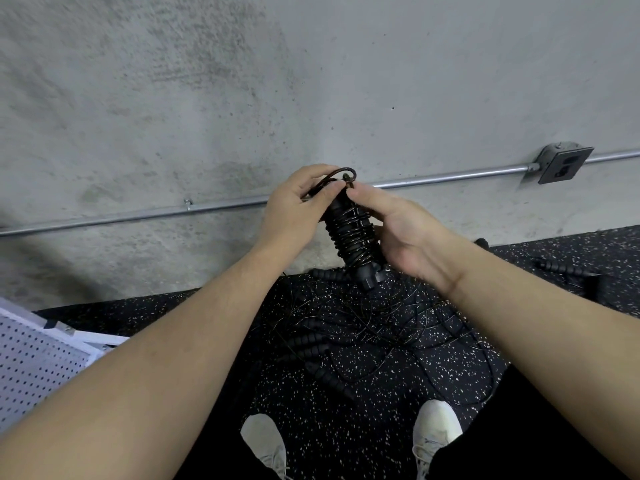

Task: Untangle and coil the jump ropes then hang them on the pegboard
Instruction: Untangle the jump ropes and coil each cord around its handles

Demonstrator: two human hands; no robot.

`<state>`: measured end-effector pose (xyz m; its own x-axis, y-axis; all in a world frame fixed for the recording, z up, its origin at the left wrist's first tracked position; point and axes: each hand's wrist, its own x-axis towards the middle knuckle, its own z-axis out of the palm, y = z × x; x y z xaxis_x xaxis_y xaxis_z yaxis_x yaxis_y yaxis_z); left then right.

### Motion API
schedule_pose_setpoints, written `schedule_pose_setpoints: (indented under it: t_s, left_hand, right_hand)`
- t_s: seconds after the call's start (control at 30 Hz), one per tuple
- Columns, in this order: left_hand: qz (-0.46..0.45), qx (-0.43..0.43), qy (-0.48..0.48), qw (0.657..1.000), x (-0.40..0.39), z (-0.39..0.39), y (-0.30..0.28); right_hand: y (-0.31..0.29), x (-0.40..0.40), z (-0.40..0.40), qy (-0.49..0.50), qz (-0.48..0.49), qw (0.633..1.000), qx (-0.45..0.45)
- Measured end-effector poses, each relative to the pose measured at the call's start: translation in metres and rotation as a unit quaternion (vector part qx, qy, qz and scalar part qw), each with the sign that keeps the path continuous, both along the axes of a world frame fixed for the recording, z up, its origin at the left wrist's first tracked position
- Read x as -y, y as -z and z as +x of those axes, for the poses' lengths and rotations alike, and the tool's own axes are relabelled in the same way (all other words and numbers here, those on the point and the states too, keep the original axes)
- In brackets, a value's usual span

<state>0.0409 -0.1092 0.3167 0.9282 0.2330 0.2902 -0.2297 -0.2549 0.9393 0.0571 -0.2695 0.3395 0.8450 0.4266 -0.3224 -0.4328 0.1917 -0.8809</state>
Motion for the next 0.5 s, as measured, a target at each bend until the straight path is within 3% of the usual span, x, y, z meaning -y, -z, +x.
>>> schedule_pose_setpoints:
  t_s: [0.17, 0.5]
  left_hand:
    - [-0.042, -0.021, -0.015, 0.999, 0.0005, -0.0006, 0.0020]
    - [0.069, -0.012, -0.019, 0.997, 0.0075, -0.0041, -0.0001]
  right_hand:
    - [0.0020, -0.0033, 0.0012, 0.055, 0.036, 0.998, -0.020]
    - [0.0008, -0.0022, 0.0026, 0.100, 0.032, 0.994, -0.010]
